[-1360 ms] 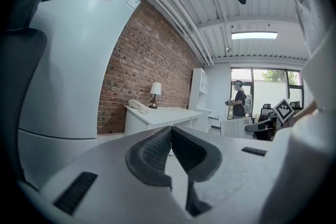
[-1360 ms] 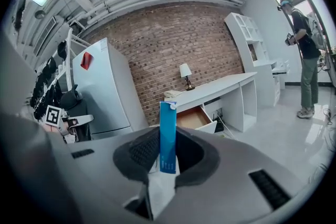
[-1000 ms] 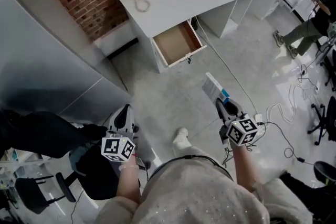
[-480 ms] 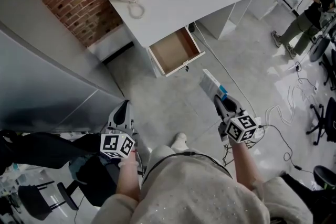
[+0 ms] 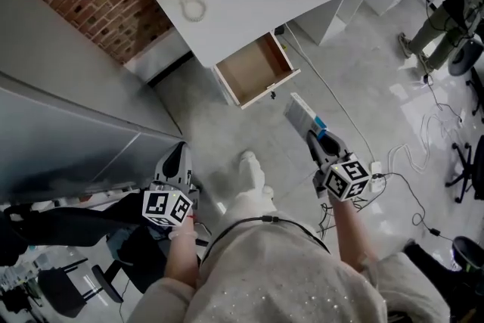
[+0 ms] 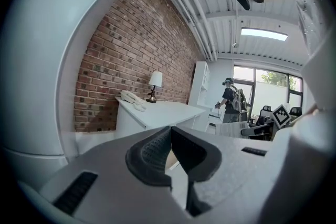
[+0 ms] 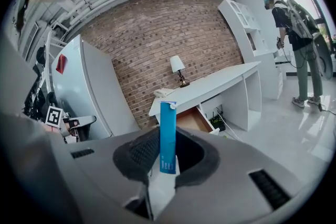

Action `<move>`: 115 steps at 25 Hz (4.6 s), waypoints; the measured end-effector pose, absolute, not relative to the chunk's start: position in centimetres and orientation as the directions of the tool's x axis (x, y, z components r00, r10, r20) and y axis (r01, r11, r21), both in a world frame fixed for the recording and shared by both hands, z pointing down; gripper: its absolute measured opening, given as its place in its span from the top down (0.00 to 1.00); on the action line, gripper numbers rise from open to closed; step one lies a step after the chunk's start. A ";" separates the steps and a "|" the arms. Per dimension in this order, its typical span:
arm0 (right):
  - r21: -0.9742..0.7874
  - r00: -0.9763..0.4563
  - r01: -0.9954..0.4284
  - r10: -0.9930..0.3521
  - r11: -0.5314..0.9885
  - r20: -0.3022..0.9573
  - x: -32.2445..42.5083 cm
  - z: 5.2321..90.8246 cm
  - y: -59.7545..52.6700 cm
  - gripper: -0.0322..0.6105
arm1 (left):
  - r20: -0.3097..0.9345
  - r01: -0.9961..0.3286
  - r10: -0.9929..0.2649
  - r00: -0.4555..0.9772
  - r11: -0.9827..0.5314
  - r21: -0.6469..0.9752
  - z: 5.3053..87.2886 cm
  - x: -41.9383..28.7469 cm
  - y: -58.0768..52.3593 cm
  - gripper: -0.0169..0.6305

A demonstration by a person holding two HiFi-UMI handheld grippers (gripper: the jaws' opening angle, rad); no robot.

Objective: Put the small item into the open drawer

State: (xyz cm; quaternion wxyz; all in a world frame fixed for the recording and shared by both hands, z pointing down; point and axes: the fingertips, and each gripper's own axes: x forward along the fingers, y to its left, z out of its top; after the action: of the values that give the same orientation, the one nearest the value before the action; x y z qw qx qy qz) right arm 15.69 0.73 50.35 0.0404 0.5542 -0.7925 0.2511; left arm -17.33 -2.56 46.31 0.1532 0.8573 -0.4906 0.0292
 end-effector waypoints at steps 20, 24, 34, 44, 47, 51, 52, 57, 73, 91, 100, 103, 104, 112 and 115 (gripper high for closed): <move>-0.339 -0.422 -0.896 -0.789 0.287 0.446 15.2 54.3 -10.6 0.83 | 0.226 -0.781 -0.752 0.620 -0.561 0.277 49.6 -10.5 -14.7 0.96; -0.331 -0.435 -0.894 -0.762 0.302 0.480 14.2 55.4 -13.0 0.83 | 0.239 -0.772 -0.738 0.631 -0.566 0.289 50.7 -9.9 -16.4 0.96; -0.280 -0.485 -0.874 -0.665 0.398 0.568 9.8 59.8 -17.0 0.83 | 0.282 -0.757 -0.706 0.650 -0.568 0.323 54.1 -8.9 -18.2 0.96; -0.175 -0.500 -0.811 -0.506 0.558 0.703 6.8 65.0 -19.4 0.83 | 0.323 -0.782 -0.719 0.615 -0.506 0.363 57.7 -7.9 -18.9 0.96; -0.138 -0.487 -0.786 -0.465 0.603 0.740 6.1 66.6 -19.9 0.83 | 0.328 -0.790 -0.726 0.604 -0.491 0.368 58.7 -7.6 -19.2 0.96; -0.097 -0.464 -0.752 -0.420 0.652 0.780 5.2 68.2 -20.2 0.83 | 0.327 -0.792 -0.730 0.600 -0.482 0.375 59.6 -7.2 -19.5 0.96; -0.088 -0.457 -0.746 -0.411 0.660 0.789 5.0 68.7 -20.3 0.83 | 0.327 -0.792 -0.731 0.600 -0.482 0.375 59.8 -7.2 -19.6 0.96; -0.054 -0.432 -0.707 -0.370 0.705 0.823 3.9 70.7 -20.9 0.83 | 0.329 -0.807 -0.748 0.576 -0.459 0.371 60.7 -7.9 -20.3 0.96; -0.018 -0.376 -0.612 -0.271 0.791 0.886 0.7 75.3 -22.0 0.82 | 0.326 -0.840 -0.789 0.521 -0.404 0.363 63.0 -9.9 -21.6 0.96; -0.060 -0.395 -0.625 -0.249 0.778 0.884 -0.3 76.5 -21.6 0.73 | 0.335 -0.844 -0.795 0.506 -0.377 0.381 64.0 -10.5 -20.3 0.96; -0.060 -0.420 -0.643 -0.286 0.763 0.862 -0.1 75.6 -21.7 0.70 | 0.327 -0.844 -0.797 0.507 -0.381 0.378 63.7 -10.4 -19.9 0.96; -0.065 -0.442 -0.644 -0.301 0.762 0.845 -0.1 74.8 -21.9 0.70 | 0.327 -0.844 -0.798 0.507 -0.384 0.373 63.4 -10.4 -20.0 0.96; -0.066 -0.450 -0.641 -0.305 0.765 0.839 -0.1 74.5 -22.0 0.70 | 0.326 -0.844 -0.797 0.508 -0.386 0.372 63.3 -10.3 -20.0 0.96; -0.058 -0.507 -0.646 -0.372 0.761 0.777 0.2 71.4 -22.5 0.79 | 0.308 -0.844 -0.803 0.510 -0.399 0.358 61.8 -9.8 -20.3 0.96; -0.037 -0.520 -0.652 -0.411 0.757 0.749 0.6 69.8 -22.8 0.86 | 0.299 -0.846 -0.808 0.508 -0.404 0.348 60.8 -9.7 -20.5 0.96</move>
State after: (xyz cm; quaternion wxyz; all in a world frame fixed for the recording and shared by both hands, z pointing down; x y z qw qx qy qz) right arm 0.65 -22.82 69.81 0.3792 0.3102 -0.8572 0.1589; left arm -9.71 -20.50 60.84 0.2322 0.8367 -0.4942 0.0414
